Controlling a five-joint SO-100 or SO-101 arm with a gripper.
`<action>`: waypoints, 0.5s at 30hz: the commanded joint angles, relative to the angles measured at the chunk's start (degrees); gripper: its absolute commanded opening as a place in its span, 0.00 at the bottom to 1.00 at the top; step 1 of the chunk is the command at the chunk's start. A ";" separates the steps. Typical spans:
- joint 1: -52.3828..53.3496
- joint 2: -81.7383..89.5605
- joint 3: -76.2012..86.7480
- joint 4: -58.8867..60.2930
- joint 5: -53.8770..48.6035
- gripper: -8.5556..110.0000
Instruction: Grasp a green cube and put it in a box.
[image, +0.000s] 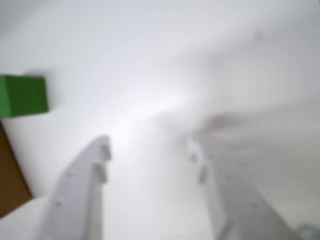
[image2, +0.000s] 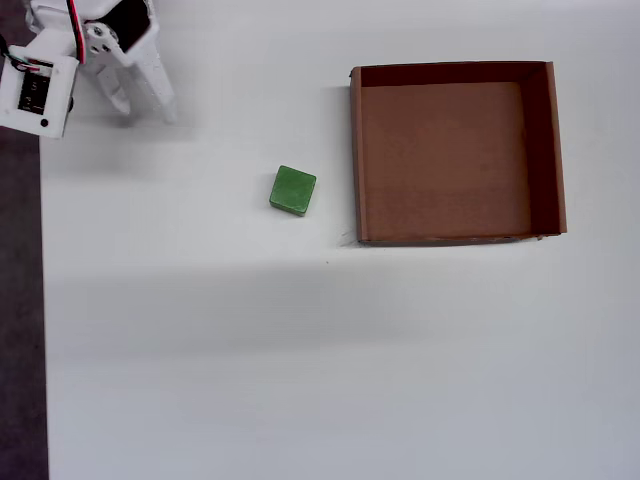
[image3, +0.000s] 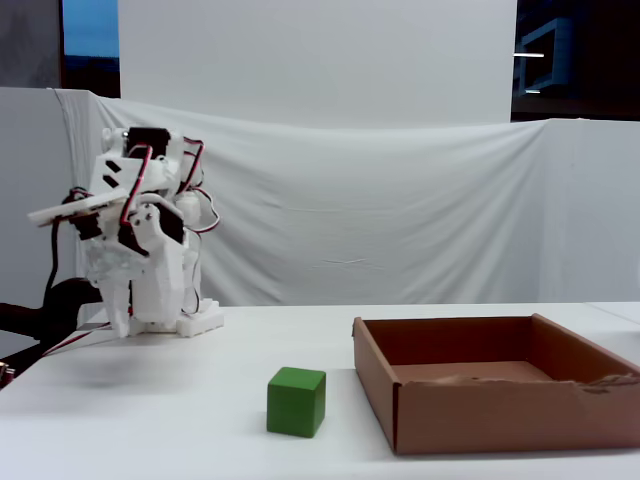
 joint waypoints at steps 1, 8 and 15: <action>-2.37 -6.59 -8.70 1.32 -0.18 0.26; -10.02 -21.88 -22.85 7.82 1.14 0.26; -15.47 -34.80 -33.66 10.28 8.44 0.26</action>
